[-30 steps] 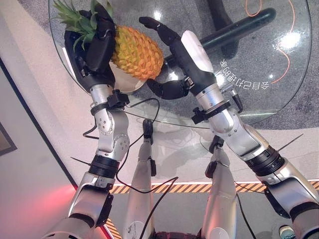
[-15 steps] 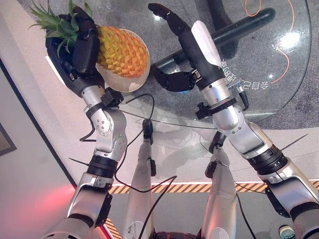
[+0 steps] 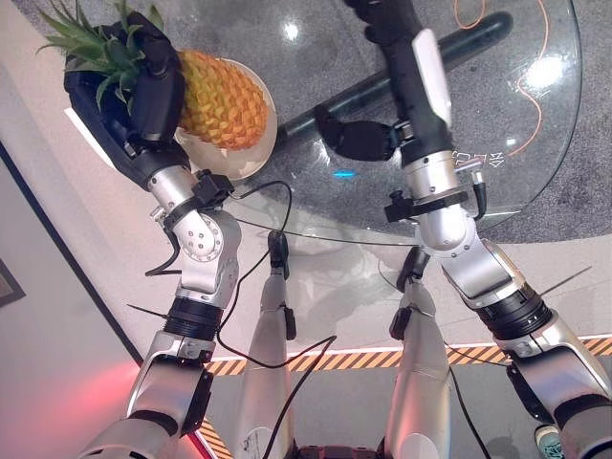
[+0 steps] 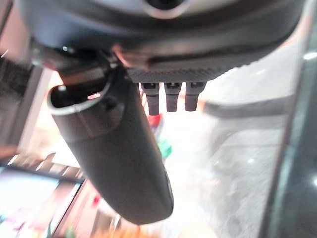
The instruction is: Pick up the fruit to the plate
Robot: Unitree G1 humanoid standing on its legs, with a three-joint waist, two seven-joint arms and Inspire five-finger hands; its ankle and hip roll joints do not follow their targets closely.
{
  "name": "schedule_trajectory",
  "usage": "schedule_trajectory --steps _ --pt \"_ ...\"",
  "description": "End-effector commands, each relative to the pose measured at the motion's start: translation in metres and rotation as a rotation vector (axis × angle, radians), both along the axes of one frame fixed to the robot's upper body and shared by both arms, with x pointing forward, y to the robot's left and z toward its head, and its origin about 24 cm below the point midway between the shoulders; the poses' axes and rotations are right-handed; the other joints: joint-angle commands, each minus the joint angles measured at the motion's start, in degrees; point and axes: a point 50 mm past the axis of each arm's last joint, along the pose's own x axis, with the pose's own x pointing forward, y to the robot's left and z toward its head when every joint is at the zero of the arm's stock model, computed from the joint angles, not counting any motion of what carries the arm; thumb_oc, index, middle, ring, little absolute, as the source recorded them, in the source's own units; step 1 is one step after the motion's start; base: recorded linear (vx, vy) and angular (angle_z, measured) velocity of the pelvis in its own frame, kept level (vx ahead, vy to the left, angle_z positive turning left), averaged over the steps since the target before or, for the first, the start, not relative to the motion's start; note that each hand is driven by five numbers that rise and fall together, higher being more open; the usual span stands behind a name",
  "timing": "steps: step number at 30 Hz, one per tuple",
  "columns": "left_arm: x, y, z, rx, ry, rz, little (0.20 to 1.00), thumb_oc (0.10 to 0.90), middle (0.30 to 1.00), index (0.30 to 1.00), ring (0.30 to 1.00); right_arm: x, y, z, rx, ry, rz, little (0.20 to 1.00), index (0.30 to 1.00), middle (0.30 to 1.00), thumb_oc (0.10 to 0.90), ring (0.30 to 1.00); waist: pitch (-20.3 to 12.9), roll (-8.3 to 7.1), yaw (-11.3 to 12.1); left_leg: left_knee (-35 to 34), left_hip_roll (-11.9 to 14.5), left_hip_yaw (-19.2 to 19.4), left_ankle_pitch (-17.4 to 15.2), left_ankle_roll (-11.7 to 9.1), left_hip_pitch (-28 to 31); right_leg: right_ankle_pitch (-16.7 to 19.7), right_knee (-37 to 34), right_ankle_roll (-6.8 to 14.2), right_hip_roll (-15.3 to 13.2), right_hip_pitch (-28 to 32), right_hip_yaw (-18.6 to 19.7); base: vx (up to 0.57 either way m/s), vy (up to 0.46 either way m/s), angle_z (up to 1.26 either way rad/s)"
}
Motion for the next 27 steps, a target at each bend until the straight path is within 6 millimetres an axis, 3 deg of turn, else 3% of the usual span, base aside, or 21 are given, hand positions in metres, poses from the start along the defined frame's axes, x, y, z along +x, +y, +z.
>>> schedule_trajectory --steps 1,9,20,27 --pt "-0.032 0.011 0.063 0.094 -0.402 0.099 0.200 0.100 0.300 0.300 0.300 -0.025 -0.002 0.038 0.185 -0.250 0.107 0.900 0.900 0.900 0.800 0.900 -1.4 -2.09 0.9 2.8 2.0 0.2 -2.9 -0.6 1.2 2.4 -2.4 1.1 0.7 0.8 -0.5 0.00 0.000 0.00" --pt "-0.031 0.028 0.056 0.086 -0.385 0.187 0.200 0.100 0.300 0.300 0.300 -0.020 -0.051 0.012 0.451 -0.217 -0.019 0.900 0.900 0.900 0.800 0.900 -1.4 -2.93 -0.5 3.0 2.6 1.0 -3.2 -0.6 1.7 2.2 -2.4 1.1 1.2 1.0 -0.1 0.00 0.018 -0.03" --pt "-0.025 0.046 0.060 0.081 -0.375 0.290 0.200 0.100 0.300 0.300 0.300 -0.005 -0.114 -0.005 0.831 -0.144 -0.149 0.900 0.900 0.900 0.800 0.900 -1.4 -3.87 -0.9 3.5 3.3 1.2 -3.5 -1.1 1.4 1.9 -2.1 1.0 1.9 1.1 -0.3 0.00 0.001 -0.03" --pt "-0.020 0.061 0.067 0.080 -0.362 0.348 0.200 0.100 0.300 0.300 0.300 0.007 -0.157 -0.038 1.120 -0.049 -0.232 0.900 0.900 0.900 0.800 0.900 -1.4 -4.54 -1.0 4.0 3.7 1.1 -3.7 -1.4 0.8 1.7 -2.1 0.7 2.4 1.0 -0.7 0.00 -0.003 -0.01"
